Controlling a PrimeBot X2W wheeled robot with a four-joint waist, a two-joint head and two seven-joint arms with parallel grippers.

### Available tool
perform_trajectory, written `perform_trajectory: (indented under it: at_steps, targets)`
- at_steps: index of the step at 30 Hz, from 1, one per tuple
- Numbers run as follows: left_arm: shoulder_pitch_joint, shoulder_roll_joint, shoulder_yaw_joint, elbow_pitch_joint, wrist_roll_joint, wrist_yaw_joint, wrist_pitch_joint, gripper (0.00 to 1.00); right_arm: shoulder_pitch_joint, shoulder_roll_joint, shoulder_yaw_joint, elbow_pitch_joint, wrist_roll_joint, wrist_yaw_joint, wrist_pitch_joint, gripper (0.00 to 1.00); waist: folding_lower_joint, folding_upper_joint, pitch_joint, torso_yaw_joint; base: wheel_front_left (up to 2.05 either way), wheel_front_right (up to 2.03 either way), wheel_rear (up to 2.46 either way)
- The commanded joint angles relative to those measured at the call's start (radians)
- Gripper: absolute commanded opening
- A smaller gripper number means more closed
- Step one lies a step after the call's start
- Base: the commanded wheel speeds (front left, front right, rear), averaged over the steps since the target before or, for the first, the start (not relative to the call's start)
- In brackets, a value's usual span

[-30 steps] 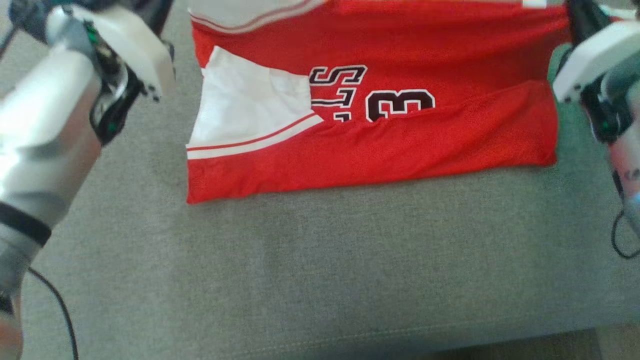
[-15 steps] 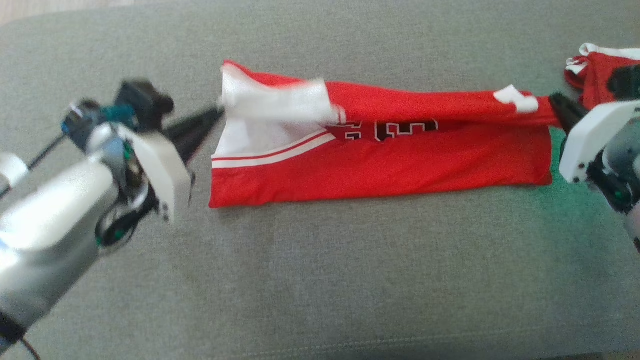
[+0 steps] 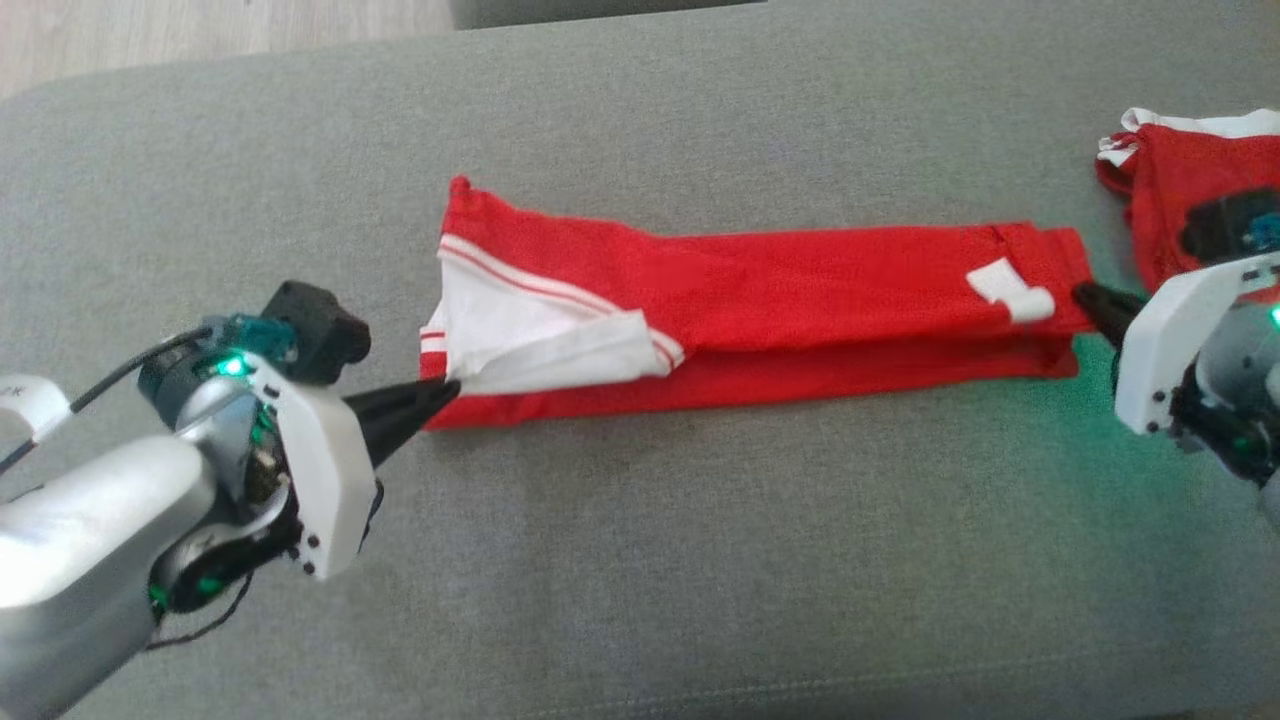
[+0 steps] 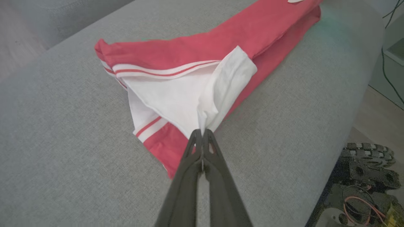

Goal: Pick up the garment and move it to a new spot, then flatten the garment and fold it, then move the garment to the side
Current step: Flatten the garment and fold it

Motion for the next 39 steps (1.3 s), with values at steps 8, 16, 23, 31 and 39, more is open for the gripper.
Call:
perform_trajectory:
  at_steps: [8,16,23,31,39]
  targets:
    - [0.005,0.048,0.037,-0.038,-0.003,0.034,0.024,0.0,0.035,-0.041,0.027,-0.05,0.031,-0.001,0.057,0.0,0.0,-0.0001,-0.014,-0.014,0.0,0.0,0.0]
    - [0.036,-0.001,0.029,0.01,0.018,0.058,-0.002,1.0,0.062,-0.036,0.027,-0.048,0.063,-0.001,0.117,1.0,0.0,-0.0001,-0.031,-0.027,0.0,0.0,0.0]
    - [0.067,-0.018,0.068,0.047,0.004,0.122,-0.083,1.0,0.058,-0.031,-0.028,-0.056,0.068,-0.001,0.079,1.0,0.0,-0.0001,-0.055,-0.04,0.0,0.0,0.0]
    - [0.122,-0.044,0.21,0.058,-0.06,0.247,-0.307,1.0,0.062,0.014,-0.142,-0.086,0.06,-0.001,-0.062,1.0,0.0,-0.0001,-0.074,-0.052,0.0,0.0,0.0]
    - [0.236,-0.157,0.503,0.011,-0.021,0.339,-0.394,1.0,0.101,0.114,-0.306,-0.13,0.004,-0.001,-0.306,1.0,0.0,-0.0001,-0.079,-0.06,0.0,0.0,0.0]
